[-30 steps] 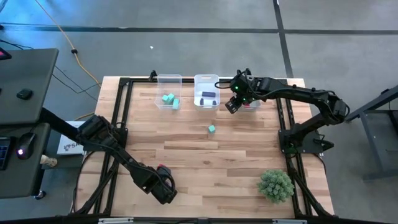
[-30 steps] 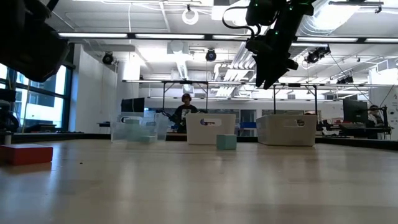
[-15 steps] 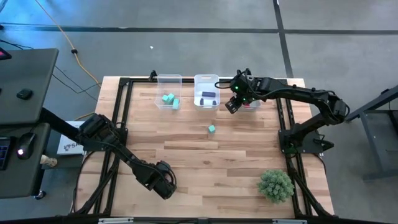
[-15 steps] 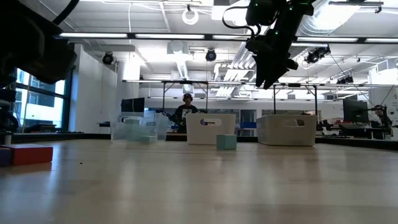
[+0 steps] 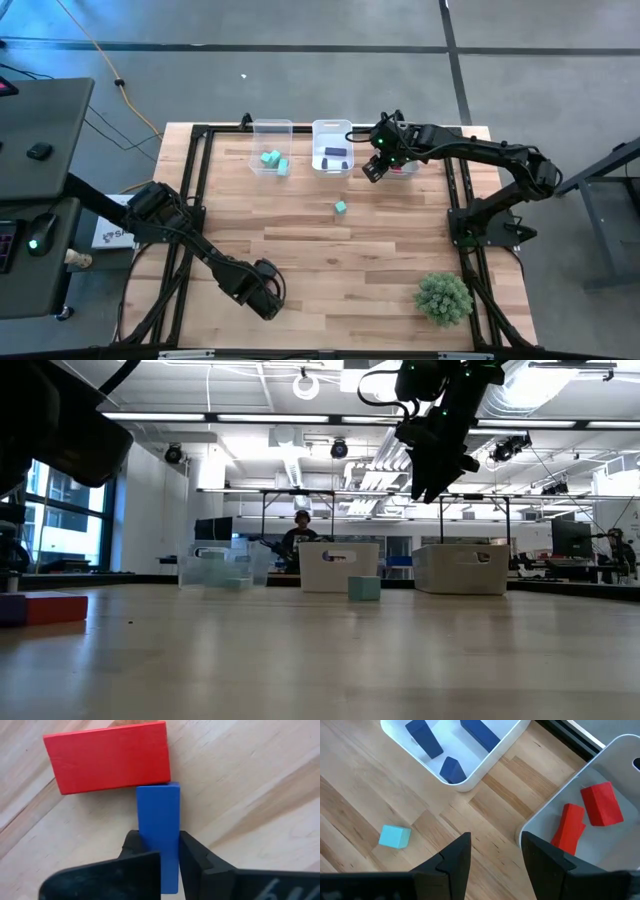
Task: Sort & place blocks by color
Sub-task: Put the blue block into the white bin
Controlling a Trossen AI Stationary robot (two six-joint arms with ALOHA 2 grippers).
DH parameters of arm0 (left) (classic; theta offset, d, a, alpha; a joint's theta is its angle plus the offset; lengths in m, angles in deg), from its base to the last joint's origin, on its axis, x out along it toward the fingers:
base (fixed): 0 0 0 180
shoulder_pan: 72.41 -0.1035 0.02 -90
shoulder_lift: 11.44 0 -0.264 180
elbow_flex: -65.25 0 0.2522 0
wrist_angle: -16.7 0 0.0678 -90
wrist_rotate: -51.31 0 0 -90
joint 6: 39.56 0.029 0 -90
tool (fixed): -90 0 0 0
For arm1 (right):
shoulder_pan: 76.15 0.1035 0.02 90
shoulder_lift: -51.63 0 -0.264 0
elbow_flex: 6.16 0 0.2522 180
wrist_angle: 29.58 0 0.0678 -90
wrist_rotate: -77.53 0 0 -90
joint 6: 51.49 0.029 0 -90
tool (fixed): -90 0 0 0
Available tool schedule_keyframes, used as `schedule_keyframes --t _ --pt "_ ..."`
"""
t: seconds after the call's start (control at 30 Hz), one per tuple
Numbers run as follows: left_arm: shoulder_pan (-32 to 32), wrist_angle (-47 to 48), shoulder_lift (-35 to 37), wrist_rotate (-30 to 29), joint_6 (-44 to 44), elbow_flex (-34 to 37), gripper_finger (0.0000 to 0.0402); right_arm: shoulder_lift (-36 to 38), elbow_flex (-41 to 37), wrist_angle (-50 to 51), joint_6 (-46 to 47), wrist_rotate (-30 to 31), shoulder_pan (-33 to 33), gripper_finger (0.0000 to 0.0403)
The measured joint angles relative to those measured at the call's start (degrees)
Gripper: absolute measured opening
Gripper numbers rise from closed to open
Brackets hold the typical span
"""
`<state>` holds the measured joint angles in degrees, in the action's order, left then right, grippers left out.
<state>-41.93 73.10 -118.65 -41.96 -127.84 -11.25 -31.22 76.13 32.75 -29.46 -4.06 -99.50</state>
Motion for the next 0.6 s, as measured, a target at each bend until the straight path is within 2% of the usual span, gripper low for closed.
schedule_keyframes --t 0.13,0.27,0.4,0.6 --pt "0.00 0.03 0.49 -0.39 1.52 -0.11 0.0002 0.00 0.00 0.00 0.01 -0.04 0.00 0.0162" --pt "-0.25 0.05 2.14 -3.18 3.02 -0.31 0.0000 0.00 0.00 -0.05 0.03 -2.06 0.00 0.0162" --pt "-1.71 0.55 4.66 -10.04 4.29 -0.24 0.0000 0.00 0.00 -0.65 0.27 -6.39 0.00 0.0162" --pt "-5.66 -0.72 8.84 -12.88 11.64 -0.36 0.0000 0.00 0.00 -2.85 0.47 -15.69 0.00 0.0162"
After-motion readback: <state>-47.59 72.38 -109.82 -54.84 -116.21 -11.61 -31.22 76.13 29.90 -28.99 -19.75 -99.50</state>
